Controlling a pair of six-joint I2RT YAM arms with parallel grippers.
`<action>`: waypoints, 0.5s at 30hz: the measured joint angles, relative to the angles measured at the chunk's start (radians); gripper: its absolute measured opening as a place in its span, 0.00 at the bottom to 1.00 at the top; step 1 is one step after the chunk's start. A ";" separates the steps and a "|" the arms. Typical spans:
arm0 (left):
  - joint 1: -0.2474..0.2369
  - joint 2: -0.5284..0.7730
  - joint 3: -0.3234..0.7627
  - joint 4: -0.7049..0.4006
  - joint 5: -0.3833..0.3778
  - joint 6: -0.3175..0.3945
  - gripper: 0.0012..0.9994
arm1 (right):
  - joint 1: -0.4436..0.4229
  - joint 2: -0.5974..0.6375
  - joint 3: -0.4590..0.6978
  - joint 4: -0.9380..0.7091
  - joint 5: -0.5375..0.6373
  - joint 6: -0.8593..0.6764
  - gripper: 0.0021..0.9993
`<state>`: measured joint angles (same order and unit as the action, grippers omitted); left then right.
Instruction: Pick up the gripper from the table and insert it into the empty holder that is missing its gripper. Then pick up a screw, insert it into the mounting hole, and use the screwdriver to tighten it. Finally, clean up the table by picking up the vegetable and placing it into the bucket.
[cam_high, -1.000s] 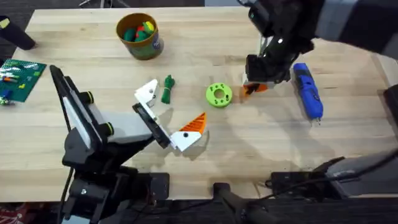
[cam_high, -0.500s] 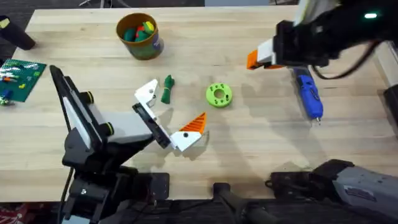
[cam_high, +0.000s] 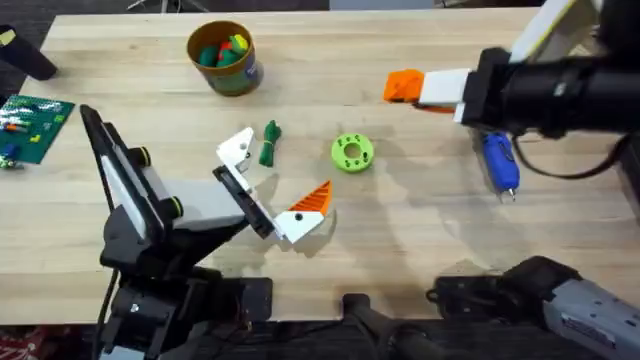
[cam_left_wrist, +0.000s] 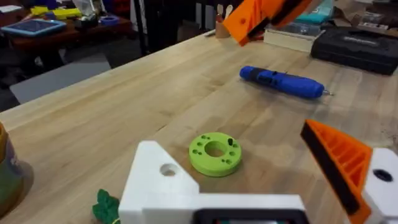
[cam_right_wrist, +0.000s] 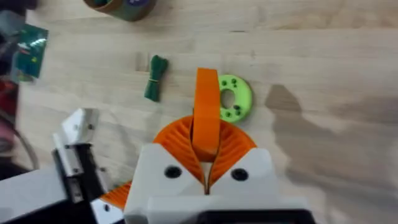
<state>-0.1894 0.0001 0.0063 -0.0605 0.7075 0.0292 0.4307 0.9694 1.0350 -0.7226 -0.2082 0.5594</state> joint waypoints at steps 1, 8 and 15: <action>0.000 0.000 0.000 0.000 0.000 0.000 0.99 | -0.010 -0.013 -0.035 0.033 -0.025 0.015 0.02; 0.000 0.000 0.000 0.000 0.000 0.000 0.99 | -0.178 -0.056 -0.195 0.228 -0.313 0.067 0.02; 0.000 0.000 0.000 0.000 0.000 0.000 0.99 | -0.399 0.062 -0.341 0.349 -0.820 -0.014 0.02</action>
<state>-0.1894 0.0002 0.0063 -0.0605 0.7074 0.0292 0.0314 1.0316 0.6937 -0.3740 -1.0286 0.5458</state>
